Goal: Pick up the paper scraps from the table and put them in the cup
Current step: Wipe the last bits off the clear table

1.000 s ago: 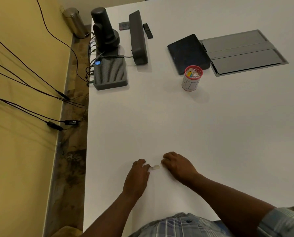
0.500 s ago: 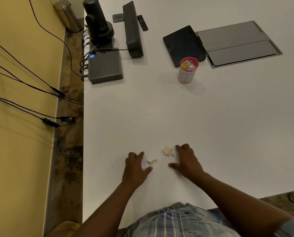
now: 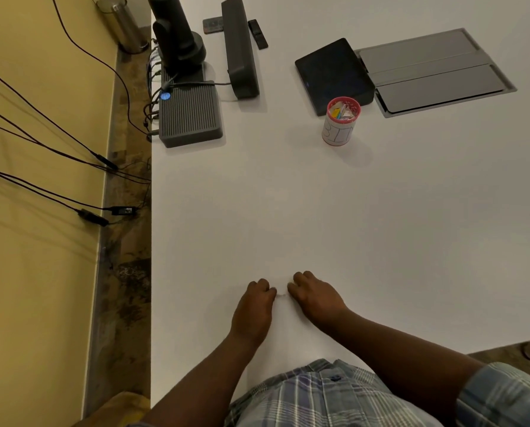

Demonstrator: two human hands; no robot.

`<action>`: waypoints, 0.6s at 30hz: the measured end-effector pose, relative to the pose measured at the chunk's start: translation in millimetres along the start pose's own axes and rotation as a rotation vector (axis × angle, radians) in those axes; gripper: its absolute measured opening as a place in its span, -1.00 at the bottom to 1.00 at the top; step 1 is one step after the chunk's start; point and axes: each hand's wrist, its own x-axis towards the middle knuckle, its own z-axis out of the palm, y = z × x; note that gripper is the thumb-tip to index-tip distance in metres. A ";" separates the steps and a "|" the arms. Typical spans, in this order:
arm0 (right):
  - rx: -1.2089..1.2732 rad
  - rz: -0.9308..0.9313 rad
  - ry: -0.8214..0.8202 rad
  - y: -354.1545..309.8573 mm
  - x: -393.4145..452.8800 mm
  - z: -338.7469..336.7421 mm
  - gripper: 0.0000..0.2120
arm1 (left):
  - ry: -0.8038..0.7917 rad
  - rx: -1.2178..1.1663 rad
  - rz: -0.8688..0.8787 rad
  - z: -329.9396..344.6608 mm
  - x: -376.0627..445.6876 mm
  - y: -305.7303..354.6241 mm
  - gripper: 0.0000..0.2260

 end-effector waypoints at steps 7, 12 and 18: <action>0.240 0.183 -0.079 10.3 9.8 -0.1 -0.82 | 0.034 -0.203 -0.208 -13.7 13.2 -6.8 -0.90; 0.765 0.759 0.103 32.2 14.3 -27.4 -0.83 | 0.012 -0.665 -0.667 -41.8 25.3 -19.1 -0.89; 1.071 0.996 0.153 57.9 -1.1 -44.1 -0.92 | 0.075 -1.270 -0.898 -63.3 23.4 -39.6 -0.89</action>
